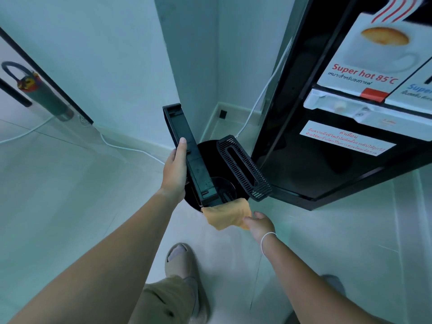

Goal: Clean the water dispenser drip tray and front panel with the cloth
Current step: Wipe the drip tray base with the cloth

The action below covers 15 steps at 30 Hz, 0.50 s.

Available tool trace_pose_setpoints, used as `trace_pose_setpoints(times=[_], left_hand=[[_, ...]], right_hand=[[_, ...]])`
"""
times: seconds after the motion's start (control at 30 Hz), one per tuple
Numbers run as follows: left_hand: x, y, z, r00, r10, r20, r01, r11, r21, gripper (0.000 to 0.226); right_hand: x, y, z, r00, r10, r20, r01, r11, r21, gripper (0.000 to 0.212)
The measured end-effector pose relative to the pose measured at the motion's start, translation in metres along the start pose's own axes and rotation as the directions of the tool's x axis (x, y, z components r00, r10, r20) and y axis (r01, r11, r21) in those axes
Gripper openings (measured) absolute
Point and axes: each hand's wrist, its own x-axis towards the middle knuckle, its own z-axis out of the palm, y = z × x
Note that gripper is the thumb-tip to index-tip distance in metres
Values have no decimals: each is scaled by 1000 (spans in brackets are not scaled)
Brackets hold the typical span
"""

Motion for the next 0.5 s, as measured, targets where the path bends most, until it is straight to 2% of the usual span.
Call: trace_pose_setpoints(times=[0.07, 0.13, 0.2, 0.27, 0.3, 0.37, 0.43, 0.5], left_hand=[[-9, 7, 2, 1000, 0, 0, 0, 999, -32, 46], [-15, 11, 4, 1000, -6, 7, 6, 997, -77, 33], [-25, 20, 9, 1000, -13, 18, 15, 995, -103, 27], [-33, 30, 14, 999, -30, 18, 33, 987, -155, 24], [-36, 34, 16, 999, -38, 14, 40, 981, -188, 23], [-42, 42, 21, 999, -37, 12, 39, 973, -226, 31], [-49, 50, 25, 999, -40, -5, 37, 970, -240, 48], [-53, 58, 27, 997, -66, -27, 56, 962, -268, 59]], right_hand=[[-9, -5, -5, 999, 23, -23, -24, 999, -47, 48], [-22, -11, -7, 997, 74, 20, -74, 997, -16, 38], [-43, -22, -10, 973, 127, 195, -170, 961, 219, 35], [-60, -36, -13, 935, 43, 353, -209, 870, 447, 34], [-67, -44, -15, 930, -33, 367, -175, 837, 518, 31], [-76, -58, -19, 937, -206, 284, 8, 822, 570, 39], [-87, -68, -24, 901, -392, 188, 244, 815, 526, 58], [-99, -74, -30, 845, -508, 167, 381, 791, 479, 67]])
